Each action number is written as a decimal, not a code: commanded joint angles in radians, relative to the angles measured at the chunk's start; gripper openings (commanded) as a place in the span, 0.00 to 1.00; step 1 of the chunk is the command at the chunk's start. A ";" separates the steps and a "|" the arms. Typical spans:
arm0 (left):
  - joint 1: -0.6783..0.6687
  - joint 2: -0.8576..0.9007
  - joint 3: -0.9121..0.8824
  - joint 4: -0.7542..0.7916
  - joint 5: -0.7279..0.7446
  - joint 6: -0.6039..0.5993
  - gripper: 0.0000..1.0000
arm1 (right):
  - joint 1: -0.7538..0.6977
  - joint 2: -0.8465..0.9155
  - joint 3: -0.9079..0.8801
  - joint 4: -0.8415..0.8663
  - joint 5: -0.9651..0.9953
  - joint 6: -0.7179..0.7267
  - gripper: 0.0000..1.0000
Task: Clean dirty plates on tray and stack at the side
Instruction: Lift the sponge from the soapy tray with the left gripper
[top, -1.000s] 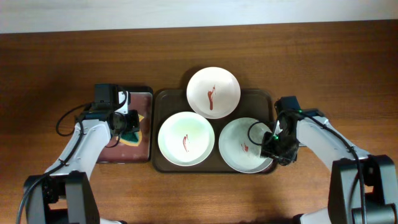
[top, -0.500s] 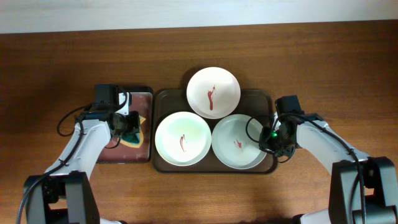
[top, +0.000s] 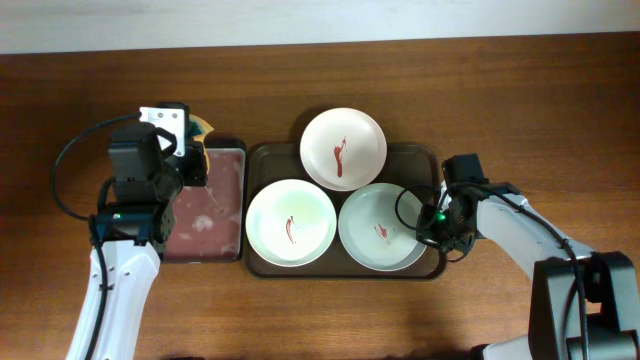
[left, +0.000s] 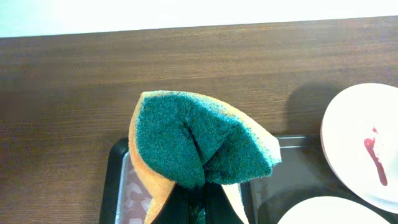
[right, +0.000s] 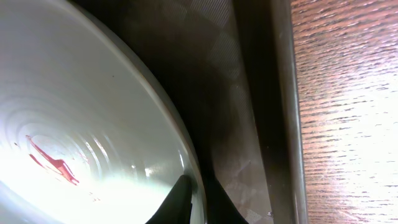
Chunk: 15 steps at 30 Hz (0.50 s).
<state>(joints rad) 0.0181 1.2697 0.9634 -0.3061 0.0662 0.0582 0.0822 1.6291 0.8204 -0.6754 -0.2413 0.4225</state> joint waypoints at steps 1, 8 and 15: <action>-0.004 -0.020 0.008 0.007 -0.011 0.020 0.00 | 0.003 0.012 -0.015 0.000 0.006 0.005 0.10; -0.004 -0.020 0.008 0.007 -0.011 0.019 0.00 | 0.003 0.012 -0.015 0.000 0.006 0.005 0.10; -0.004 0.084 -0.031 -0.069 -0.010 0.018 0.00 | 0.003 0.012 -0.015 -0.001 0.006 0.005 0.10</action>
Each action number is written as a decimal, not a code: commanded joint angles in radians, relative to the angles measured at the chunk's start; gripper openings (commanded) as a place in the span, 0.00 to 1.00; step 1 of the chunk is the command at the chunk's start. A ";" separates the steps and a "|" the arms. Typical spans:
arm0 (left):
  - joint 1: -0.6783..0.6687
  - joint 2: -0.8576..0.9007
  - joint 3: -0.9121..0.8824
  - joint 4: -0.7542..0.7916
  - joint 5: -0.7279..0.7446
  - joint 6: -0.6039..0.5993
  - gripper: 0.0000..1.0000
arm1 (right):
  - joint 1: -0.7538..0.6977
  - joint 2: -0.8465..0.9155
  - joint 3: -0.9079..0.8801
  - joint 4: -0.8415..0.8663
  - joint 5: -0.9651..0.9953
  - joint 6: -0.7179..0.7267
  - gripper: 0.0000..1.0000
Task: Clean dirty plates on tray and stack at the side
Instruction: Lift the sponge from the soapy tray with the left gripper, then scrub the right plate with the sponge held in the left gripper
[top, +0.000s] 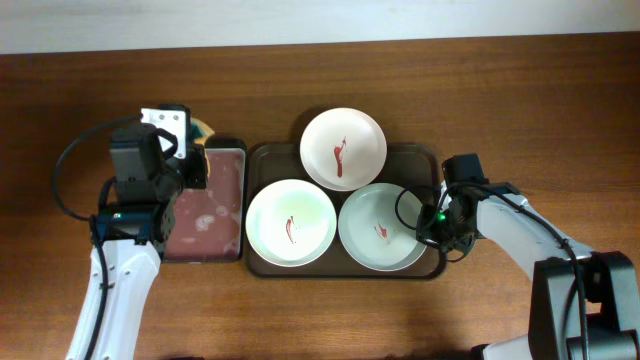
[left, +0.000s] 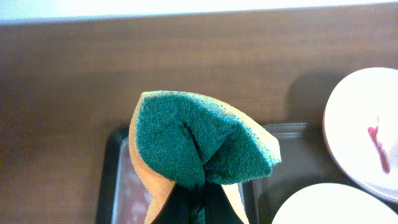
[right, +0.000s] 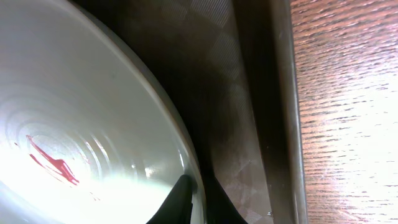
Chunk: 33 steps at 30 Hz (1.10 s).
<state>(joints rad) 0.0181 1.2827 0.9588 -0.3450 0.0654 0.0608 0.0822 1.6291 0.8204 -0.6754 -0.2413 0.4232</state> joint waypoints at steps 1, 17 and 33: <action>-0.004 0.133 -0.027 -0.062 -0.010 -0.013 0.00 | 0.003 0.012 -0.015 -0.001 0.006 0.004 0.10; -0.534 0.385 0.091 0.121 0.473 -0.473 0.00 | 0.002 0.012 -0.015 -0.004 -0.075 0.011 0.21; -0.803 0.714 0.097 0.229 -0.065 -0.594 0.00 | 0.002 0.012 -0.015 -0.013 -0.077 0.039 0.20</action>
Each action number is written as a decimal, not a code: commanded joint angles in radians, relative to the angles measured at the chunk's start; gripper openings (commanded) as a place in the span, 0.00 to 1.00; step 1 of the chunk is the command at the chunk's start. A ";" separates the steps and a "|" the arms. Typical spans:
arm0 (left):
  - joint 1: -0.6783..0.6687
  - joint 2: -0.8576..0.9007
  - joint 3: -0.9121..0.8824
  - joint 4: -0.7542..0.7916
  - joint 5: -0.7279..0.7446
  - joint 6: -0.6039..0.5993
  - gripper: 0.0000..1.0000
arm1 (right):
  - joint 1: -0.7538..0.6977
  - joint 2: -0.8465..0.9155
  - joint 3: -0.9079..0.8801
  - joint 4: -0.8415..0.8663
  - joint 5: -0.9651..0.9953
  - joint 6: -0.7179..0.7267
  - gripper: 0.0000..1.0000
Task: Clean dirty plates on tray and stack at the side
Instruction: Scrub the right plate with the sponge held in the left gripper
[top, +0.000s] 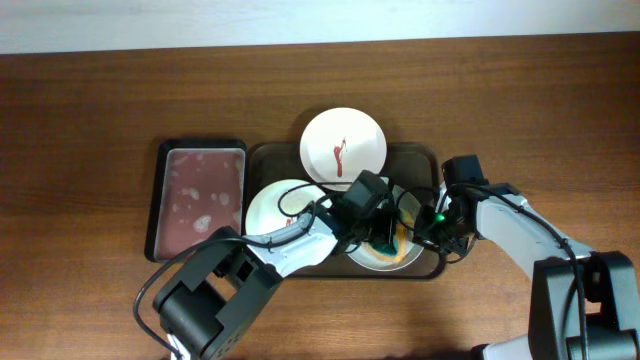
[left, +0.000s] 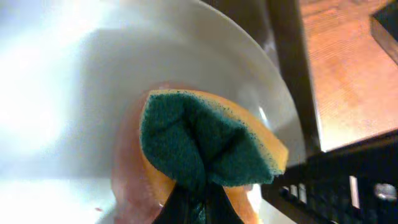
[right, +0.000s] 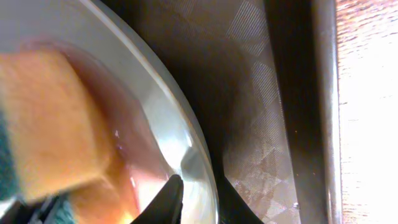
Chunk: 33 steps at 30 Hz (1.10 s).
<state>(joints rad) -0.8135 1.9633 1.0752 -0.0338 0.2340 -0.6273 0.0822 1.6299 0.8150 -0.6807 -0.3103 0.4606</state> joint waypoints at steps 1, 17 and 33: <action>0.029 0.019 -0.008 -0.157 -0.282 0.095 0.00 | 0.002 0.011 -0.010 -0.011 -0.008 0.002 0.20; 0.088 -0.282 0.001 -0.238 -0.072 0.139 0.00 | 0.002 0.011 -0.010 0.023 0.000 0.001 0.04; 0.085 -0.013 0.001 -0.283 -0.232 0.072 0.00 | 0.002 0.011 -0.010 -0.087 0.145 0.043 0.04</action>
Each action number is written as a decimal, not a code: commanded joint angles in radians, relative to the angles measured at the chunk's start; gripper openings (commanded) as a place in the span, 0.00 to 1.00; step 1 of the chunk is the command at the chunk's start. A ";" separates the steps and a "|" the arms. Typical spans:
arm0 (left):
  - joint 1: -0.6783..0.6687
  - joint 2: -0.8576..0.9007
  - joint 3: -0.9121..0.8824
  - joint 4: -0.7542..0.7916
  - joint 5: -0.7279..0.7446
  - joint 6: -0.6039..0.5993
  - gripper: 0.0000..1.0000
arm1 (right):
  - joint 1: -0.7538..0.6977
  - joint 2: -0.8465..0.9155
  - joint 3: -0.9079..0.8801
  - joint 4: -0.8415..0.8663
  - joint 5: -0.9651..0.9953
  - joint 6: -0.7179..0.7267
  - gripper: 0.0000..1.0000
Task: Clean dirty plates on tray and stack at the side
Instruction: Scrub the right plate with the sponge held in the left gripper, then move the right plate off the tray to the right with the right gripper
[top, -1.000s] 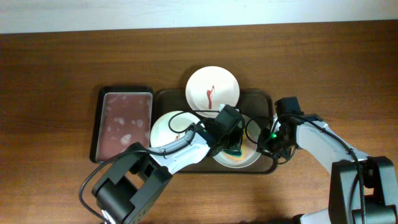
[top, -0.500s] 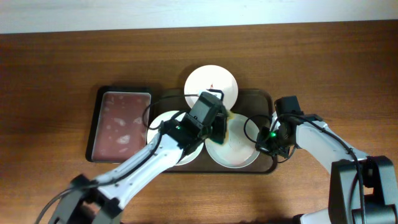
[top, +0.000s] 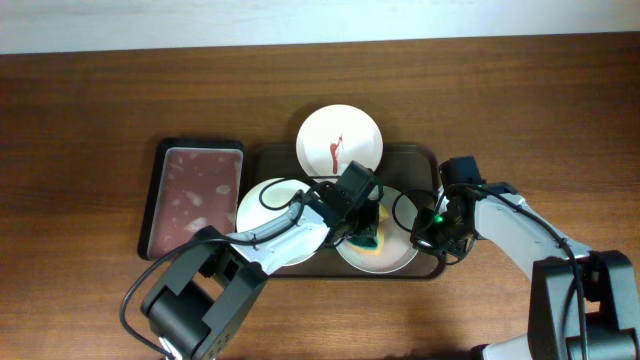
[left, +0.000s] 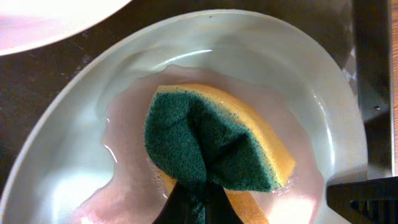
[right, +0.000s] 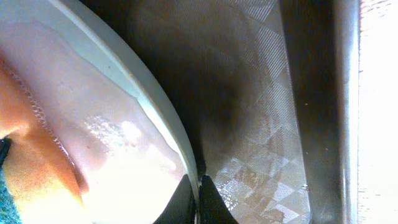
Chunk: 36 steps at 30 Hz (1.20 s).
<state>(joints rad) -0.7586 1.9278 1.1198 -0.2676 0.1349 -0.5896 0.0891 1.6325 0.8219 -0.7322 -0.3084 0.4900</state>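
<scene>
A dark tray (top: 432, 165) holds three white plates. The far plate (top: 340, 143) has a red stain. My left arm partly covers the left plate (top: 258, 205). The right plate (top: 398, 250) is wet with pinkish soapy water (left: 130, 118). My left gripper (top: 362, 232) is shut on a green-and-yellow sponge (left: 211, 146) and presses it on that plate's inside. My right gripper (right: 194, 186) is shut on the same plate's rim (right: 158, 121) at its right edge, over the tray floor (right: 261, 124). No stain shows on this plate.
A black rectangular dish of pinkish water (top: 190, 198) lies left of the tray. The wooden table (top: 100, 90) runs all round, with its far edge at the top of the overhead view. The tray's raised right wall (right: 345, 93) stands close to my right gripper.
The sponge has moved from the right plate's near-right side toward its middle. The pink wet film now covers more of the plate. My right gripper still holds the rim.
At first my left gripper held the sponge above the far end of the pink water dish, and my right gripper pinched the stained right plate's rim. Later the sponge was down on that plate. Now it sits mid-plate in pink suds, with no stain visible.
</scene>
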 joint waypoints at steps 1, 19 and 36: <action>0.033 -0.048 -0.043 -0.048 -0.135 0.034 0.00 | -0.005 0.008 -0.017 -0.035 0.141 0.014 0.04; -0.120 0.050 -0.044 0.046 -0.351 -0.035 0.00 | -0.005 0.008 -0.017 -0.035 0.141 0.013 0.04; 0.204 -0.322 -0.037 -0.397 -0.224 0.163 0.00 | -0.004 -0.045 0.019 -0.056 0.174 -0.021 0.04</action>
<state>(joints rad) -0.6357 1.6333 1.0843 -0.6186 -0.0898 -0.5190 0.0868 1.6165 0.8261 -0.7731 -0.2249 0.4858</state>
